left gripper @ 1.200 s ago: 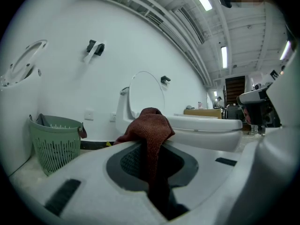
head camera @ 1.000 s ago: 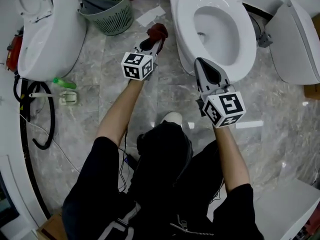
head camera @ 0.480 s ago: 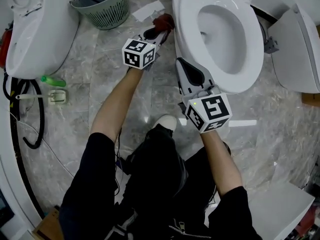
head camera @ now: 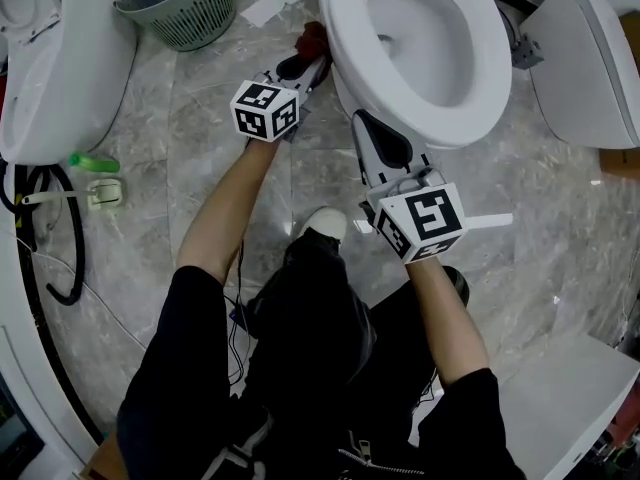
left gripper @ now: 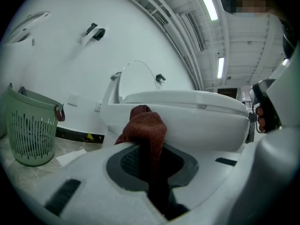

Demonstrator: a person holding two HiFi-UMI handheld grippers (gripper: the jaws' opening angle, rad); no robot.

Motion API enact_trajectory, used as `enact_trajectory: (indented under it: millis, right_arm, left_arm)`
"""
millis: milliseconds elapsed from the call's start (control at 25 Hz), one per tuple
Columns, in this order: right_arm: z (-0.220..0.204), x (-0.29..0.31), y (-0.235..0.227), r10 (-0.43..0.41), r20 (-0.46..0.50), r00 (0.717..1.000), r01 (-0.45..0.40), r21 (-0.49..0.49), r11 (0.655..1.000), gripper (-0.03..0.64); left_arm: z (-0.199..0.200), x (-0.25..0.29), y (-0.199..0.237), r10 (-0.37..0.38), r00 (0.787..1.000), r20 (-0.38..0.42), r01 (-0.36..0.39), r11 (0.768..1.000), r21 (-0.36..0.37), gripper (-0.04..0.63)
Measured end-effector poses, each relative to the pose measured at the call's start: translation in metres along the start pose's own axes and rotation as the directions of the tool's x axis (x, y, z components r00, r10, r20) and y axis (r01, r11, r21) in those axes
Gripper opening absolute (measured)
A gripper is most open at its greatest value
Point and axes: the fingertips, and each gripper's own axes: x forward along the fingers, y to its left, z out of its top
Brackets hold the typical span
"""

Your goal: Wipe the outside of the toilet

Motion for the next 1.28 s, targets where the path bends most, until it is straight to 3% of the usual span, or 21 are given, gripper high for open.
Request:
enact_trajectory:
  millis: [640, 880, 1040, 1280]
  right_arm:
    - [-0.027, -0.127, -0.053, -0.199, -0.011, 0.98, 0.199, 0.03, 0.979, 0.003]
    - [-0.018, -0.176, -0.082, -0.265, 0.018, 0.964, 0.264, 0.047, 0.963, 0.003]
    - [-0.005, -0.212, -0.103, -0.298, 0.032, 0.954, 0.296, 0.062, 0.953, 0.003]
    - [0.018, -0.266, -0.145, -0.318, 0.043, 0.947, 0.316, 0.051, 0.947, 0.003]
  left_arm:
    - [-0.02, -0.05, -0.123, -0.097, 0.995, -0.009, 0.097, 0.995, -0.009, 0.049]
    - [-0.026, -0.056, -0.169, -0.144, 0.988, -0.055, 0.143, 0.99, -0.017, 0.049]
    - [-0.014, -0.061, -0.192, -0.128, 0.991, -0.048, 0.126, 0.991, -0.041, 0.049]
    - [-0.003, -0.063, -0.205, -0.035, 0.996, -0.084, 0.033, 0.999, -0.018, 0.051]
